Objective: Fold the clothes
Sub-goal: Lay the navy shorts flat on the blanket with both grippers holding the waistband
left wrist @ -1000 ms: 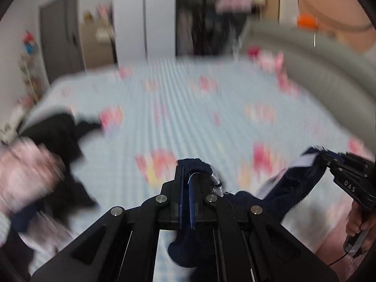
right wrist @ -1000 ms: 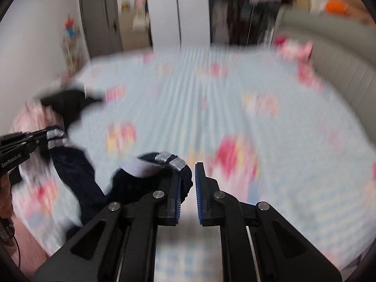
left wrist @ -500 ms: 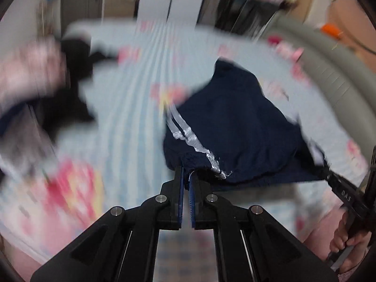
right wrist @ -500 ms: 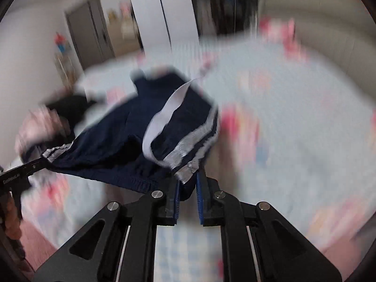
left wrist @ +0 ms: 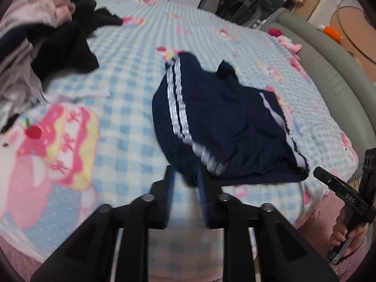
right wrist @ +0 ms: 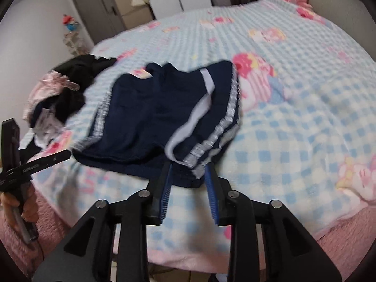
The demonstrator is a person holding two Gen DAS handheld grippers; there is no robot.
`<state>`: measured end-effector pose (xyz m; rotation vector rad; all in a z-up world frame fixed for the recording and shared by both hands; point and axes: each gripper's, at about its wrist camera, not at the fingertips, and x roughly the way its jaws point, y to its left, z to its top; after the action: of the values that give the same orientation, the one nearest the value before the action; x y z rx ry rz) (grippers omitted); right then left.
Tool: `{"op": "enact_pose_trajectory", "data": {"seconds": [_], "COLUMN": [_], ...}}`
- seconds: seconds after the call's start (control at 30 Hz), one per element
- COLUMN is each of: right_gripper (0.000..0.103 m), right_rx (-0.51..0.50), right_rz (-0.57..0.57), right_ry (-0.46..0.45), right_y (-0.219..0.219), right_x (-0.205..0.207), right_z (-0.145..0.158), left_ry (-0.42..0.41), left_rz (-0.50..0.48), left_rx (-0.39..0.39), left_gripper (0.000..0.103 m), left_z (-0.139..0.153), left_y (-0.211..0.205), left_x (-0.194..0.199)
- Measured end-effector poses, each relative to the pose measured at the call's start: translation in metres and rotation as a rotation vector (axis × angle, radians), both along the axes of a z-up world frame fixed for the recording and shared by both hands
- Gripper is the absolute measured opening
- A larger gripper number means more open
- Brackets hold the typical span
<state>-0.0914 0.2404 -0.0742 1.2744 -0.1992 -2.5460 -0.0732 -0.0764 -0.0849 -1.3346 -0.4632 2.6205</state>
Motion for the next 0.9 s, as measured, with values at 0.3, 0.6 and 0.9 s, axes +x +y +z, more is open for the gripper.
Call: {"op": "enact_pose_trajectory", "data": {"seconds": [0.3, 0.6, 0.9], "right_gripper": [0.043, 0.042, 0.042], "right_rx": [0.109, 0.241, -0.022], "right_rz": [-0.039, -0.083, -0.050], "right_ry": [-0.014, -0.089, -0.157], "right_y": [-0.019, -0.011, 0.004], "right_x": [-0.030, -0.032, -0.050], "right_z": [0.005, -0.017, -0.029], "left_ry": [-0.108, -0.183, -0.192], "left_rz": [-0.012, 0.123, 0.103], "left_rx": [-0.120, -0.088, 0.083], "left_gripper": [0.034, 0.036, 0.034], "left_z": [-0.029, -0.036, -0.043], "left_y": [0.029, -0.012, -0.011], "left_x": [-0.039, -0.020, -0.026]}}
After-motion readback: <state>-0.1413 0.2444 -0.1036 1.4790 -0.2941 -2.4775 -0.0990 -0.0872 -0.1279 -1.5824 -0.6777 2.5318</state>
